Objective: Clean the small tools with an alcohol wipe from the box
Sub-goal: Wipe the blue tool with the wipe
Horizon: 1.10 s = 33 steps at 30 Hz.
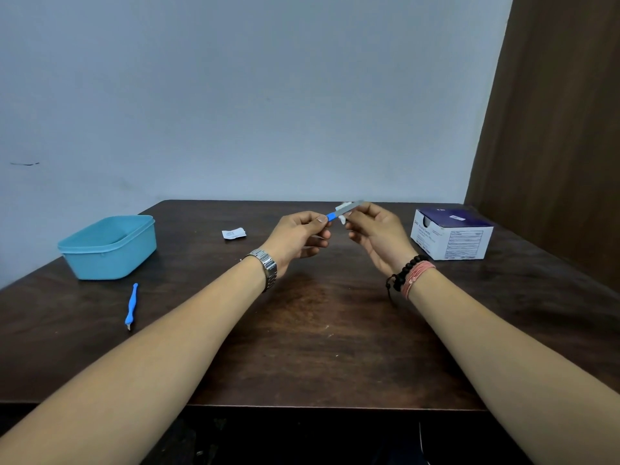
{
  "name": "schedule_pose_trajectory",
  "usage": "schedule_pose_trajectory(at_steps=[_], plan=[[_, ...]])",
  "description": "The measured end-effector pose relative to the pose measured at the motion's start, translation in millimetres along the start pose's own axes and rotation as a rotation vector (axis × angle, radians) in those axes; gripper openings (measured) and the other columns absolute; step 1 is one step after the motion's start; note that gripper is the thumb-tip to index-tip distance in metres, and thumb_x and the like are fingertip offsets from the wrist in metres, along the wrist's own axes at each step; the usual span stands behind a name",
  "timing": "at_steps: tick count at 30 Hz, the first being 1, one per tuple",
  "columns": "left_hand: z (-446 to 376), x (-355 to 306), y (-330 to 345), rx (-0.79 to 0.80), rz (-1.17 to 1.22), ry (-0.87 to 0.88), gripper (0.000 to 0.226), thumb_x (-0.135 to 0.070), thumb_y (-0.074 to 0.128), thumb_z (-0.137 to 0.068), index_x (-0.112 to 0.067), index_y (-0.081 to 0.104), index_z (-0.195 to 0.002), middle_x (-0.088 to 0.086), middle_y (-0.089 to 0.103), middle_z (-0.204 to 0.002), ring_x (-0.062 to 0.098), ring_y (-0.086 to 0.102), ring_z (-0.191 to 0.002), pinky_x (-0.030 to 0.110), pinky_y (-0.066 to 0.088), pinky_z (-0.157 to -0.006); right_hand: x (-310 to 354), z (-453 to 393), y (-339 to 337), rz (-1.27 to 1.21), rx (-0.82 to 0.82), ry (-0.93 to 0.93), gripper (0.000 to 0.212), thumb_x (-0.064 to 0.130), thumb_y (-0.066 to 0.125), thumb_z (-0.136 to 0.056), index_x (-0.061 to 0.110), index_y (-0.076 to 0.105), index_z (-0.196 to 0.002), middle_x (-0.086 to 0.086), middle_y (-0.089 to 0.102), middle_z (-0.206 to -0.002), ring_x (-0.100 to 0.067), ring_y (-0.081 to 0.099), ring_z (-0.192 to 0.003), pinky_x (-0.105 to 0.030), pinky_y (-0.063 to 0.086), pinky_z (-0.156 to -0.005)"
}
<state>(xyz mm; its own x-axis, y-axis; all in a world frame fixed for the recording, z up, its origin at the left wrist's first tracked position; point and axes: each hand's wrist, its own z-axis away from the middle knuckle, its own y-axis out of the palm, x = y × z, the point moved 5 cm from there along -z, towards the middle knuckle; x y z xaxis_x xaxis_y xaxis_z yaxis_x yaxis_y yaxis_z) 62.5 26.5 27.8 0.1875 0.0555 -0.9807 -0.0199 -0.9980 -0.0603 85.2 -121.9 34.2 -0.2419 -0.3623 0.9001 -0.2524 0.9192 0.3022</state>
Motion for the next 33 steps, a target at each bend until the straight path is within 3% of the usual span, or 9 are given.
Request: schedule_pose_trajectory(at_steps=[9,13,17,24,30,33], plan=[[-1,-2,-5,-0.042,0.019,0.010,0.018,-0.024,0.053,-0.098,-0.018,0.065,-0.087,-0.005,0.064,-0.072,0.009,0.061,-0.065,0.018,0.049,-0.059,10,0,-4,-0.226,-0.020,-0.052,0.013,0.000,0.059,-0.091,0.013,0.059,-0.086,0.003,0.063,-0.069,-0.005,0.057,-0.060,-0.017,0.048,-0.055],[0,-4,-3,-0.035,0.041,0.036,0.017,-0.022,0.053,-0.098,-0.017,0.065,-0.087,-0.004,0.064,-0.072,0.008,0.061,-0.064,0.018,0.050,-0.060,7,-2,-8,-0.073,-0.078,-0.046,0.013,0.001,0.062,-0.090,0.012,0.061,-0.084,0.003,0.064,-0.069,-0.007,0.056,-0.060,-0.017,0.047,-0.056],[0,-2,-1,-0.020,0.007,0.028,0.016,-0.022,0.053,-0.098,-0.018,0.064,-0.087,-0.005,0.064,-0.071,0.008,0.061,-0.063,0.019,0.049,-0.060,-7,1,0,0.110,-0.001,0.042,0.011,0.002,0.064,-0.090,0.011,0.063,-0.083,0.003,0.066,-0.068,-0.009,0.057,-0.064,-0.018,0.047,-0.056],[-3,1,-5,-0.046,-0.005,-0.002,0.016,-0.025,0.054,-0.098,-0.017,0.065,-0.089,-0.004,0.064,-0.073,0.008,0.062,-0.064,0.018,0.048,-0.059,3,1,-1,-0.100,0.013,-0.013,0.012,0.001,0.061,-0.091,0.011,0.062,-0.086,0.004,0.065,-0.068,-0.005,0.059,-0.061,-0.016,0.048,-0.055],[-5,3,-10,-0.098,0.000,-0.026,0.017,-0.025,0.055,-0.097,-0.017,0.066,-0.087,-0.003,0.064,-0.073,0.009,0.061,-0.063,0.018,0.047,-0.056,13,0,-6,-0.215,-0.063,-0.077,0.013,0.002,0.060,-0.092,0.013,0.059,-0.085,0.004,0.064,-0.070,-0.005,0.058,-0.060,-0.017,0.047,-0.056],[-6,5,-14,-0.153,-0.007,-0.032,0.017,-0.024,0.057,-0.096,-0.016,0.065,-0.083,-0.002,0.063,-0.071,0.010,0.059,-0.062,0.018,0.046,-0.055,20,-1,-16,-0.108,-0.197,-0.174,0.014,0.003,0.061,-0.092,0.015,0.060,-0.084,0.002,0.063,-0.074,-0.005,0.056,-0.059,-0.017,0.045,-0.055]])
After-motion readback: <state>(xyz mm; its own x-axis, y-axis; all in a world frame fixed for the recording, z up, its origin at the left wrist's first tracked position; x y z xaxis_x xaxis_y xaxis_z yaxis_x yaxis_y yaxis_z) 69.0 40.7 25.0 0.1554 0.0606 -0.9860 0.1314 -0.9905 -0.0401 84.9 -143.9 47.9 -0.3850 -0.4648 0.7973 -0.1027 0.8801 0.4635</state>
